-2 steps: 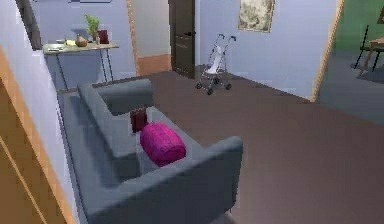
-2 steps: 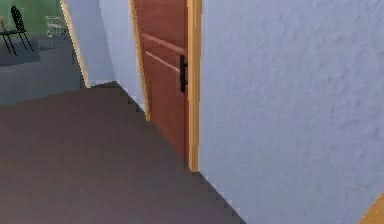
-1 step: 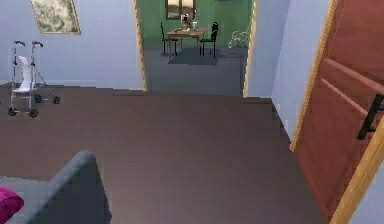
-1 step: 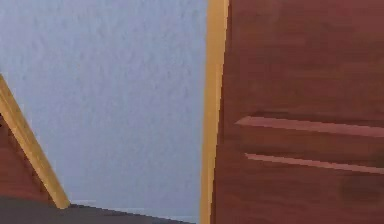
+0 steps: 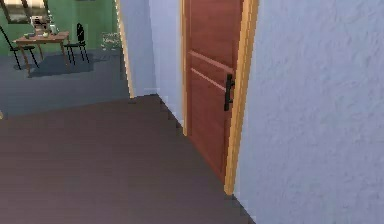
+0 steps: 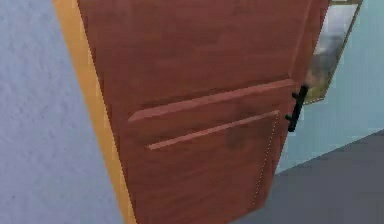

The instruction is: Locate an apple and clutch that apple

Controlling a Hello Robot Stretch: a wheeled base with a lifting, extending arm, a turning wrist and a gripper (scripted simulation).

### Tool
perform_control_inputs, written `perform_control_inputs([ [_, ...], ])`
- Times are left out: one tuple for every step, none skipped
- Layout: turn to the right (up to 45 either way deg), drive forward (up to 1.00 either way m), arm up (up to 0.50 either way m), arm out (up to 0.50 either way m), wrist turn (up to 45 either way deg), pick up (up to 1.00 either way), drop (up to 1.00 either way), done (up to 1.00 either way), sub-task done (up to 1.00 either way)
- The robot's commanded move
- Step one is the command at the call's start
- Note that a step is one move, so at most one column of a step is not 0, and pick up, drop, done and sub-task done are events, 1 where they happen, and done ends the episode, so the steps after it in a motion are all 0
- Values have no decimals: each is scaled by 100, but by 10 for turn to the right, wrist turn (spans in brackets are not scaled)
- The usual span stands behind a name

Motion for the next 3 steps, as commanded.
perform_control_inputs([
  [0, 40, 0, 0, 0, 0, 0, 0, 0],
  [-300, 0, 0, 0, 0, 0, 0, 0, 0],
  [-30, 0, 0, 0, 0, 0, 0, 0, 0],
])
